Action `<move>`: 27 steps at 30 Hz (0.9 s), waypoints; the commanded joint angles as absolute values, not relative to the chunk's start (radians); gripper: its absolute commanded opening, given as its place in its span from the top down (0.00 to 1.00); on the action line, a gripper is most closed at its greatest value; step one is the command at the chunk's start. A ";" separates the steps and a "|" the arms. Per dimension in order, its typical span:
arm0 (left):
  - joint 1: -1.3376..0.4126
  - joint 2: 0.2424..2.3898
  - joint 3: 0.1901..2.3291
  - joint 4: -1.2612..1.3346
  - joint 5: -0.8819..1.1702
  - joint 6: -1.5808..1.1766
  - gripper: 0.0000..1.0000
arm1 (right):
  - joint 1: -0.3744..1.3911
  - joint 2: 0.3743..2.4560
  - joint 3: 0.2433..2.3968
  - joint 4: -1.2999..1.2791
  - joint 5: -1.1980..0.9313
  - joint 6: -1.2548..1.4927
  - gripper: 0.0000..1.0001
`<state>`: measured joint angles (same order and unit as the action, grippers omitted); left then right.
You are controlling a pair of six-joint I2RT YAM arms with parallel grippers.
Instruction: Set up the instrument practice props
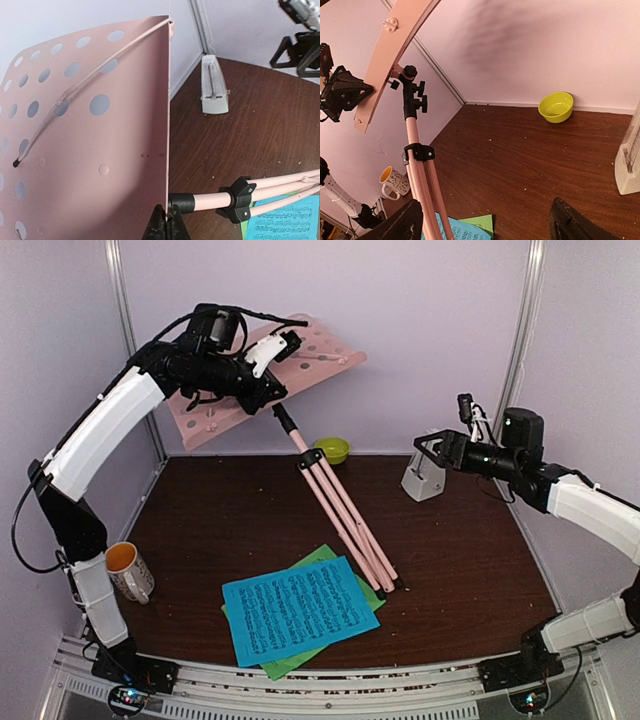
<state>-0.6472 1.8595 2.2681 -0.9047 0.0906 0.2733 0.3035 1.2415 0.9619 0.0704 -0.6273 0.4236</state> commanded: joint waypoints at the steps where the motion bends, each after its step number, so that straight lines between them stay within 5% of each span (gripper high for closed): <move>1: -0.682 1.707 2.262 -0.417 0.196 0.359 1.00 | 0.308 1.287 0.968 0.235 -0.749 0.501 0.15; 9: -0.771 1.661 2.188 -0.235 0.340 0.483 1.00 | 0.327 1.391 1.045 0.414 -0.868 0.694 0.28; 20: -0.837 1.653 2.133 -0.132 0.428 0.527 1.00 | 0.436 1.537 1.094 0.832 -0.975 1.102 0.23; 27: -0.864 1.643 2.105 -0.093 0.459 0.508 1.00 | 0.493 1.592 1.136 0.910 -1.001 1.144 0.28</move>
<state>-0.8513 1.7653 2.0705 -0.5404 0.3962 0.5114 0.4667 1.5723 1.0931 0.7830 -0.9630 1.0771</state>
